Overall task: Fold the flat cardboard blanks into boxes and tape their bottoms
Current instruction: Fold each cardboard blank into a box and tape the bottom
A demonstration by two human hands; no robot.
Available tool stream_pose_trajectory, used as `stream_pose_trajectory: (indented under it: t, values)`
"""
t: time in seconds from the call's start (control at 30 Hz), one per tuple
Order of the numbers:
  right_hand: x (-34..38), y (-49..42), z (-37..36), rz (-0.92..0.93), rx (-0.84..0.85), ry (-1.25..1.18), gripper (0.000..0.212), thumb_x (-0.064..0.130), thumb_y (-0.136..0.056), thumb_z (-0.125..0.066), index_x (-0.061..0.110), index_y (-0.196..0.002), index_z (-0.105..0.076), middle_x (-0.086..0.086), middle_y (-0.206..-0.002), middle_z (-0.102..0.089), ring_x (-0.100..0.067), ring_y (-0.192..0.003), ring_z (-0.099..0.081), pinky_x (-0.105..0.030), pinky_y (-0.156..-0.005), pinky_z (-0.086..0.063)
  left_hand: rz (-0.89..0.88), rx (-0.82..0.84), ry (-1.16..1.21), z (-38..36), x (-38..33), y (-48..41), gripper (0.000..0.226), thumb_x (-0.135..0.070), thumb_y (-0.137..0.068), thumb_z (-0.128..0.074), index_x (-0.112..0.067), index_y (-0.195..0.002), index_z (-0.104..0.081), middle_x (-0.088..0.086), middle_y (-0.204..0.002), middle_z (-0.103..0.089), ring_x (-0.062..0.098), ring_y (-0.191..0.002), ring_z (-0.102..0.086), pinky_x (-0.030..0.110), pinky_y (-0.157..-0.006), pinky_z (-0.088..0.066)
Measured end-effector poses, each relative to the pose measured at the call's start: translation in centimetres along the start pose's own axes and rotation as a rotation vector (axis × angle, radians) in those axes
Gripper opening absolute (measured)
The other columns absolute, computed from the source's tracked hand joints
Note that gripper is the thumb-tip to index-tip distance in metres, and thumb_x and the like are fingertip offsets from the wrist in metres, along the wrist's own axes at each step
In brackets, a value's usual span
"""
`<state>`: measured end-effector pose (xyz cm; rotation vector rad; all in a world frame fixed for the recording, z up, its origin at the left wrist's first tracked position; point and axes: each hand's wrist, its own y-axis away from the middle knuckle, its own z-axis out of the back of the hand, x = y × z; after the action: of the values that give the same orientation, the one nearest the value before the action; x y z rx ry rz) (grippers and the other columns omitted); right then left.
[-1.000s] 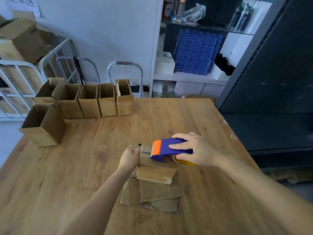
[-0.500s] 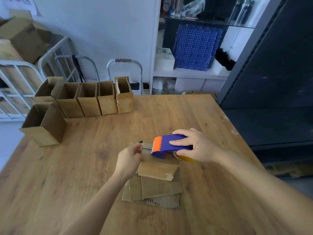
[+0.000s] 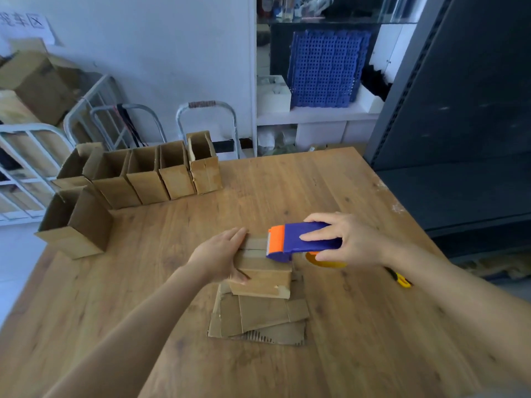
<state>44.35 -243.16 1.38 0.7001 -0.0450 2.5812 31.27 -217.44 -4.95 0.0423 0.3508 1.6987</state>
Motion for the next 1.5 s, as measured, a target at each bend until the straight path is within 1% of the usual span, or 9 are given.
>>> stream_pose_trajectory:
  t: [0.17, 0.37, 0.53, 0.77, 1.0, 1.2, 1.37, 1.43, 1.5]
  values:
    - [-2.1, 2.9, -0.2, -0.074, 0.015, -0.056, 0.047, 0.020, -0.083, -0.072, 0.035, -0.126, -0.060, 0.023, -0.135, -0.037, 0.003, -0.118, -0.042, -0.001, -0.092, -0.029, -0.079, -0.026, -0.113, 0.1, -0.6, -0.4, 0.112, -0.055, -0.067, -0.077, -0.022, -0.151, -0.011, -0.004, -0.155, -0.026, 0.017, -0.142, -0.023, 0.036, -0.119, -0.014]
    - [-3.1, 3.1, -1.4, -0.056, -0.057, -0.100, 0.047, 0.018, -0.082, -0.072, 0.037, -0.124, -0.061, 0.025, -0.129, -0.039, -0.003, -0.117, -0.044, -0.005, -0.094, -0.028, -0.113, -0.054, -0.358, -0.4, -4.8, -0.4, 0.114, -0.052, -0.078, -0.069, -0.011, -0.153, 0.007, 0.010, -0.160, 0.009, 0.029, -0.146, 0.016, 0.042, -0.116, 0.009]
    - [-3.0, 3.8, -1.6, -0.080, -0.069, -0.188, 0.046, 0.017, -0.081, -0.072, 0.032, -0.124, -0.063, 0.025, -0.129, -0.038, 0.008, -0.113, -0.039, 0.002, -0.090, -0.026, -0.164, -0.095, -0.244, -2.3, -6.3, -0.9, 0.129, -0.059, -0.070, -0.070, -0.012, -0.148, 0.022, 0.005, -0.156, 0.025, 0.018, -0.139, 0.028, 0.035, -0.114, 0.013]
    - [-5.1, 6.4, -1.3, -0.107, -0.092, -0.227, 0.046, 0.017, -0.079, -0.076, 0.032, -0.121, -0.065, 0.020, -0.137, -0.040, 0.004, -0.121, -0.042, 0.000, -0.094, -0.027, -0.178, -0.051, -0.256, -2.1, -5.7, -0.8, 0.136, -0.067, -0.066, -0.070, -0.011, -0.138, 0.032, 0.002, -0.147, 0.033, 0.018, -0.141, 0.027, 0.034, -0.113, 0.014]
    - [-6.3, 8.4, -2.1, -0.059, -0.093, -0.212, 0.046, 0.015, -0.080, -0.074, 0.028, -0.124, -0.064, 0.035, -0.130, -0.028, 0.024, -0.115, -0.032, 0.003, -0.093, -0.022, -0.194, -0.007, -0.235, -1.8, -6.2, -0.8, 0.132, -0.082, -0.065, -0.055, -0.016, -0.139, 0.032, -0.003, -0.148, 0.033, 0.015, -0.139, 0.030, 0.032, -0.113, 0.017]
    - [-7.5, 10.2, -2.3, -0.083, -0.133, -0.249, 0.047, 0.011, -0.082, -0.072, 0.034, -0.121, -0.063, 0.032, -0.133, -0.033, 0.012, -0.121, -0.040, -0.002, -0.094, -0.031, -0.205, 0.038, -0.205, -1.9, -5.8, -1.2, 0.130, -0.090, -0.063, -0.045, -0.019, -0.148, 0.023, -0.008, -0.152, 0.027, 0.011, -0.138, 0.030, 0.032, -0.111, 0.019]
    - [-6.7, 9.0, -2.7, -0.043, -0.030, 0.017, 0.049, 0.012, -0.088, -0.060, 0.037, -0.131, -0.056, 0.014, -0.143, -0.037, -0.012, -0.109, -0.042, -0.022, -0.098, -0.033, -0.137, -0.011, -0.036, -1.7, -6.5, -2.0, 0.123, -0.096, -0.057, 0.003, -0.021, -0.154, -0.004, -0.005, -0.160, -0.010, 0.011, -0.147, 0.001, 0.031, -0.116, 0.008]
    - [-5.9, 8.1, -3.1, -0.047, -0.002, 0.090, 0.050, 0.013, -0.090, -0.056, 0.037, -0.135, -0.051, 0.012, -0.144, -0.036, -0.012, -0.103, -0.040, -0.026, -0.096, -0.037, -0.062, -0.061, 0.072, -1.7, -7.3, -2.2, 0.108, -0.091, -0.067, -0.007, -0.023, -0.150, -0.021, -0.005, -0.154, -0.028, 0.013, -0.143, -0.016, 0.034, -0.117, -0.001]
    - [-5.5, 7.8, -3.4, -0.059, 0.007, 0.115, 0.051, 0.014, -0.091, -0.055, 0.038, -0.136, -0.049, 0.011, -0.144, -0.037, -0.013, -0.103, -0.040, -0.031, -0.096, -0.041, 0.014, -0.088, 0.090, -1.7, -8.2, -2.6, 0.083, -0.078, -0.080, -0.034, -0.024, -0.143, -0.033, -0.005, -0.145, -0.039, 0.014, -0.136, -0.027, 0.036, -0.117, -0.007]
